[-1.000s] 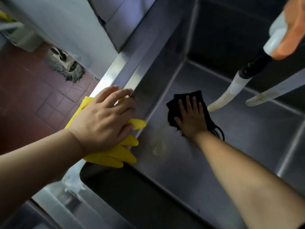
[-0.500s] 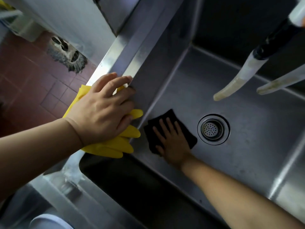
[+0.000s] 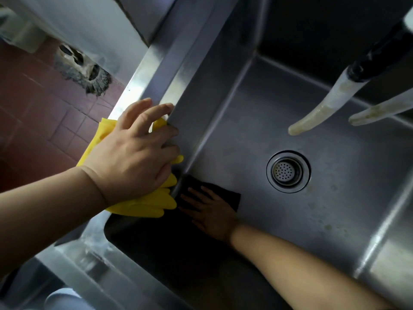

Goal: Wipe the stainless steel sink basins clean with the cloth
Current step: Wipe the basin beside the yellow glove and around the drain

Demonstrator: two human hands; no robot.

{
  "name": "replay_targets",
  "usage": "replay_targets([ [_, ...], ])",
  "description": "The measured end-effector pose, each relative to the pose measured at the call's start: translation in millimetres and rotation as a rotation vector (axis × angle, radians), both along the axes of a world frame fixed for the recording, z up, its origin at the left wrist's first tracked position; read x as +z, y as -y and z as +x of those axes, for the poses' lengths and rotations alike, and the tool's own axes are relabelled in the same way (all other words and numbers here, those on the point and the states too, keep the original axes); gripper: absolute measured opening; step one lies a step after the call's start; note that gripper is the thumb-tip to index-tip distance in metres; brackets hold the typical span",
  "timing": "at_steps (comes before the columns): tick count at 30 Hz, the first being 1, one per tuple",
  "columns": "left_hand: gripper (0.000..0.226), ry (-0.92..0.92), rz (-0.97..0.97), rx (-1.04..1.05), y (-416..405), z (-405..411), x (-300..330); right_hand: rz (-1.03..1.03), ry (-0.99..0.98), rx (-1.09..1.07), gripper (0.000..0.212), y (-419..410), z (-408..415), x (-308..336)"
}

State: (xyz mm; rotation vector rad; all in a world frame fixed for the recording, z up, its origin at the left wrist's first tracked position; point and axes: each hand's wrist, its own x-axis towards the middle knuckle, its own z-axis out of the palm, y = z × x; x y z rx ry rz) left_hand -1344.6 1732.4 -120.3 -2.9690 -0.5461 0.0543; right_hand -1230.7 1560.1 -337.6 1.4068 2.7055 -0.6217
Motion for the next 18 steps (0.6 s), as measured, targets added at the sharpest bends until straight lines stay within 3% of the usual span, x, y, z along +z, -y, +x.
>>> replay_targets([
  [7, 0.022, -0.032, 0.011, 0.008, -1.0, -1.0, 0.7, 0.111, -0.041, 0.090, 0.048, -44.4, 22.2, -12.9],
  [18, 0.023, -0.023, -0.006, 0.003, -4.6, -2.3, -2.4, 0.192, 0.072, -0.172, 0.057, -140.2, 143.7, -14.3],
])
